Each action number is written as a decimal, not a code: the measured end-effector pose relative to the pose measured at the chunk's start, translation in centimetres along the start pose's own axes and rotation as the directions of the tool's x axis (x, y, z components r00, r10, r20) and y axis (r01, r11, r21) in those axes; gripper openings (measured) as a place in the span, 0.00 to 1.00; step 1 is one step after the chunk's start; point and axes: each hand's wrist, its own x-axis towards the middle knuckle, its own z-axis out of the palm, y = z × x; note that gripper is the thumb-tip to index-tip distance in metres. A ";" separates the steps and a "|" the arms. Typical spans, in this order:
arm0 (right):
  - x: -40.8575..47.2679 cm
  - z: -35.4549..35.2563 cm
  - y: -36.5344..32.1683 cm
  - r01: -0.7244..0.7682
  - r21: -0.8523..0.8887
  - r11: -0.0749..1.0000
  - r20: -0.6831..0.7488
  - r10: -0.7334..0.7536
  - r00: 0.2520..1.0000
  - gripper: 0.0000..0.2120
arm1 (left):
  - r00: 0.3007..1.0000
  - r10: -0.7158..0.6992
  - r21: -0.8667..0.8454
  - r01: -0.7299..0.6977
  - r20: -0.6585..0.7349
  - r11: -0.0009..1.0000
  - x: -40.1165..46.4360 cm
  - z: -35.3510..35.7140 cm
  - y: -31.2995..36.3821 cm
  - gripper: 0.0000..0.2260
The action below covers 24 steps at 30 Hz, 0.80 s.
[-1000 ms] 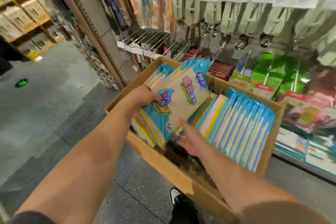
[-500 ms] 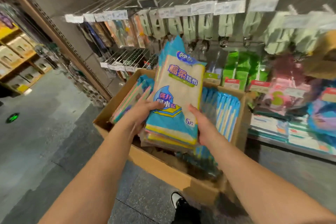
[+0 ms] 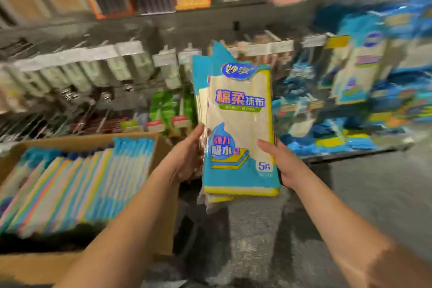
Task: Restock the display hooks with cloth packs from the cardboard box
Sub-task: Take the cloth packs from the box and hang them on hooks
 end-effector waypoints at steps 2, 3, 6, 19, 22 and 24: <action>-1.6 -4.4 -2.1 0.056 0.031 0.998 -0.056 -0.054 0.997 0.18 | 0.999 0.029 0.034 -0.031 0.032 0.999 2.8 4.7 0.5 0.47; -2.3 -6.4 -3.1 0.089 0.048 0.995 -0.083 -0.085 0.993 0.20 | 0.997 0.060 0.044 -0.062 0.045 0.997 3.9 7.4 0.9 0.45; -4.5 -12.1 -5.8 0.151 0.090 0.984 -0.159 -0.135 0.978 0.23 | 0.984 0.090 0.047 -0.098 0.151 0.994 7.0 14.9 1.3 0.37; -5.0 -38.4 -19.8 0.248 0.089 0.965 -0.435 -0.186 0.881 0.22 | 0.871 0.159 -0.039 -0.160 0.465 0.986 25.6 44.1 2.7 0.31; -4.1 -43.8 -24.1 0.291 0.047 0.956 -0.429 -0.244 0.870 0.27 | 0.863 0.144 -0.051 -0.136 0.484 0.989 29.5 51.1 4.1 0.23; -3.9 -47.8 -26.9 0.344 0.018 0.939 -0.419 -0.305 0.855 0.26 | 0.851 0.133 -0.052 -0.124 0.508 0.991 31.8 56.1 5.0 0.23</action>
